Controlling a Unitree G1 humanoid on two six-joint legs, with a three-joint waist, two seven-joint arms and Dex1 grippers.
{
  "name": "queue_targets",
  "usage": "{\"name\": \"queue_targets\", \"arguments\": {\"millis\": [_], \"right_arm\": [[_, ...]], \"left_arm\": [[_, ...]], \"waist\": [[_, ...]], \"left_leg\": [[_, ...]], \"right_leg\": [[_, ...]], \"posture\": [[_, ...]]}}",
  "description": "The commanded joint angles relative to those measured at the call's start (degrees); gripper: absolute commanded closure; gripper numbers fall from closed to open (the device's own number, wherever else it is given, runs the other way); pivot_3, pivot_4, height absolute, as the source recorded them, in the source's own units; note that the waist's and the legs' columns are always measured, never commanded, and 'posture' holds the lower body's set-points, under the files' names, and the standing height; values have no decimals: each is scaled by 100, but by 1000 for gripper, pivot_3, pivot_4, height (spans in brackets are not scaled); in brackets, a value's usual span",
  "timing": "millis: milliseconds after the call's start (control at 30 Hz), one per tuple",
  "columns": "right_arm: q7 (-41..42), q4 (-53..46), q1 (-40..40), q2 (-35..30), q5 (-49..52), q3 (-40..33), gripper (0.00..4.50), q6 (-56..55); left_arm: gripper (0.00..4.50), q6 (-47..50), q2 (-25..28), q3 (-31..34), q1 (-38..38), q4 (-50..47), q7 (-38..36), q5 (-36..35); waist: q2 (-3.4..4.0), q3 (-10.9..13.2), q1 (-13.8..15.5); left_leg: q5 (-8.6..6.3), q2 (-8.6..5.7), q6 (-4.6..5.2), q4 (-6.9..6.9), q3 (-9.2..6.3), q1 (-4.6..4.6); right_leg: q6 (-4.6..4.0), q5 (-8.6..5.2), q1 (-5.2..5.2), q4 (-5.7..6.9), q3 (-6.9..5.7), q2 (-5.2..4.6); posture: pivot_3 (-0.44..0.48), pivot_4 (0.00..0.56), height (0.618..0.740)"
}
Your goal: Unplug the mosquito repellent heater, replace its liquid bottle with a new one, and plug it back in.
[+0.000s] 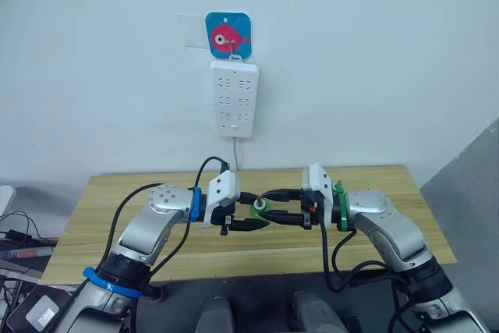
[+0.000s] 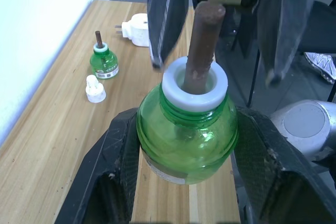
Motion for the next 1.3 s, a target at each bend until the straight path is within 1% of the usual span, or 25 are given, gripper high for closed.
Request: {"name": "queue_targets", "arguments": {"millis": [33, 233, 333, 400, 600, 667, 767, 833, 900, 1000, 1067, 1133, 1300], "right_arm": [[-81, 3, -158, 82, -177, 95, 2484, -243], [-126, 160, -196, 172, -360, 156, 2484, -394], [-214, 281, -216, 204, -498, 153, 3116, -507], [-241, 321, -220, 209, -517, 140, 3658, -532], [-117, 252, -167, 122, -360, 56, 3652, -508], [-85, 138, -128, 93, -158, -52, 3652, -354], [-302, -51, -122, 151, 333, -427, 3652, 202], [-524, -134, -148, 222, 657, -713, 3652, 630], [-914, -118, -190, 341, 1110, -1158, 3652, 1199], [-1700, 30, -335, 621, 2053, -1987, 3652, 2298], [-2308, 302, -509, 839, 2748, -2616, 3652, 3001], [-2904, 593, -683, 1058, 3349, -3200, 3652, 3471], [-4606, 914, -1083, 1730, 4909, -4240, 3652, 3972]], "left_arm": [[2262, -25, -47, 49, -93, -205, 4, -103], [2262, -5, -64, 64, -109, -208, 4, -109], [2262, 12, -71, 75, -116, -228, 5, -120], [2262, 17, -75, 78, -122, -231, 6, -122], [2262, 18, -87, 89, -143, -205, 14, -124], [2262, 76, -130, 153, -142, -211, 36, -217], [2262, 190, -247, 351, -107, -341, 184, -449], [1522, 260, -315, 473, -90, -410, 316, -568], [934, 214, -471, 626, -56, -496, 574, -646], [0, 14, -838, 764, -26, -633, 1095, -605], [0, -276, -1124, 803, -46, -675, 1512, -432], [0, -745, -1340, 737, -46, -658, 1825, -123], [0, -1495, -1779, 607, -90, -501, 2418, 357]], "waist": [[0, 0, -2], [0, 0, 4], [0, 0, 3], [0, 0, 2], [0, 0, 3], [0, 0, 3], [0, 1, 3], [0, 1, 4], [0, 1, 3], [0, 1, 4], [0, 1, 0], [0, 1, -2], [2, 1, -20]], "left_leg": [[0, 0, 0, 0, 0, 0], [0, 0, 0, 0, 0, -1], [0, 0, 0, 0, 0, 0], [0, 0, 0, 0, 0, 0], [0, 0, 0, 0, 0, 0], [0, 0, 0, 0, 0, 0], [0, 0, 0, 0, 0, -1], [0, 1, 0, 0, -2, -1], [0, 2, 0, 0, -3, -1], [0, 1, 0, 0, -3, -2], [0, 1, 0, 0, -2, -2], [0, 0, 0, 0, -1, -2], [0, 0, 1, -5, 5, -6]], "right_leg": [[0, 0, 0, 0, 0, 0], [0, 0, 0, 0, 0, 0], [0, 0, 0, 0, 0, 0], [0, 0, 0, 0, -1, 0], [0, 0, 0, -1, -1, 0], [0, 0, 0, -1, 0, 0], [0, 0, 0, 0, 0, 0], [0, 0, 0, 0, -1, 0], [0, 0, 1, 0, -1, 0], [0, 0, 2, -1, 0, -2], [-1, 1, 2, 0, 1, -3], [-1, 1, 2, 0, 1, -3], [-1, 1, -3, -1, 6, -1]], "posture": [[-6, 97, 740], [-3, 98, 740], [-3, 99, 740], [-3, 99, 740], [-6, 101, 740], [-7, 103, 740], [-8, 104, 740], [-13, 106, 740], [-24, 108, 740], [-27, 107, 740], [-35, 107, 740], [-35, 106, 740], [-37, 107, 740]]}}
